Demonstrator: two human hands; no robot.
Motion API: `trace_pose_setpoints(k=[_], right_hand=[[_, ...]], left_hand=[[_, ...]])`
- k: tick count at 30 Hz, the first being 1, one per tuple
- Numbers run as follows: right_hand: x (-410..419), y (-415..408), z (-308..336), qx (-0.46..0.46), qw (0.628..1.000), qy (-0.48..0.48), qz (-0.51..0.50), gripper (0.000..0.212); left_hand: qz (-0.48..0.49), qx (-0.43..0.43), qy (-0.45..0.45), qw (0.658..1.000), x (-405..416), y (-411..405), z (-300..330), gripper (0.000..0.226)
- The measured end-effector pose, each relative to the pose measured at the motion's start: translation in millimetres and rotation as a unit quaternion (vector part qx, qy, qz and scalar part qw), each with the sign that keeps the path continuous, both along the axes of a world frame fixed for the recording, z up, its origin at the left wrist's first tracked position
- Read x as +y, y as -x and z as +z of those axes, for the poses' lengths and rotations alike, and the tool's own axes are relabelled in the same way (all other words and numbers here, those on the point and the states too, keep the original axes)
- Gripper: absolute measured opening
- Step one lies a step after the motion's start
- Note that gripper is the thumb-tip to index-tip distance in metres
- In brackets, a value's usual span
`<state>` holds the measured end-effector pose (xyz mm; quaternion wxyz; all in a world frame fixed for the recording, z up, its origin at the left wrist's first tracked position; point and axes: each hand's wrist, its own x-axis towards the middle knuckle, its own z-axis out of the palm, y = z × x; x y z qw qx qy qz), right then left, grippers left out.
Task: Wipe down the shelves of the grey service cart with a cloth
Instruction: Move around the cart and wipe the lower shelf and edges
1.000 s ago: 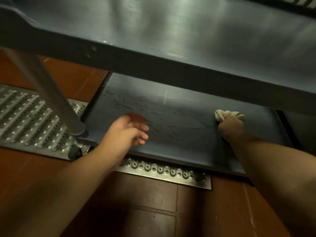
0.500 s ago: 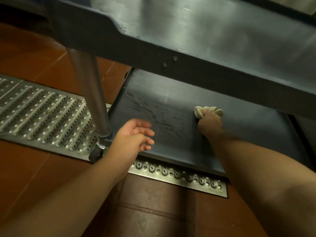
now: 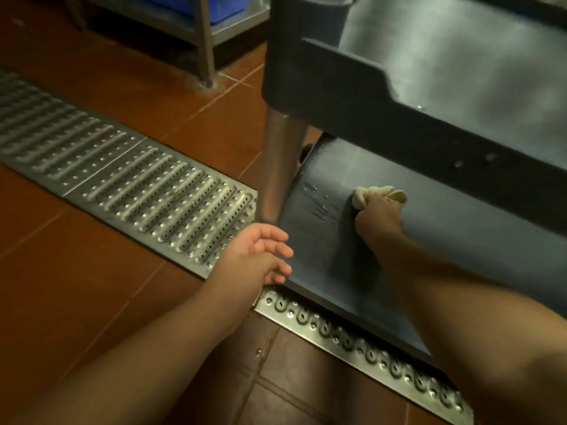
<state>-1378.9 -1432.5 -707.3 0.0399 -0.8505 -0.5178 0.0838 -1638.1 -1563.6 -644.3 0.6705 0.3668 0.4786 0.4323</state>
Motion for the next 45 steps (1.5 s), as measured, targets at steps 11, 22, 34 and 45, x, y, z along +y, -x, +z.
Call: trace_pose_setpoints(k=[11, 22, 34, 45], right_hand=[[75.8, 104.7, 18.1, -0.022, 0.991, 0.077, 0.107, 0.031], [39.7, 81.3, -12.1, 0.034, 0.949, 0.006, 0.314, 0.060], [-62.7, 83.6, -8.3, 0.118, 0.894, -0.005, 0.433, 0.046], [-82.2, 85.1, -15.8, 0.014, 0.942, -0.076, 0.326, 0.043]], left_hand=[[-0.001, 0.048, -0.010, 0.999, -20.7, 34.6, 5.3, 0.033], [0.009, 0.050, 0.002, 0.999, -25.5, 19.5, 6.7, 0.035], [0.004, 0.051, 0.002, 0.999, -35.9, -4.4, 23.2, 0.037], [-0.021, 0.037, -0.012, 0.999, -53.7, -13.6, 23.0, 0.032]])
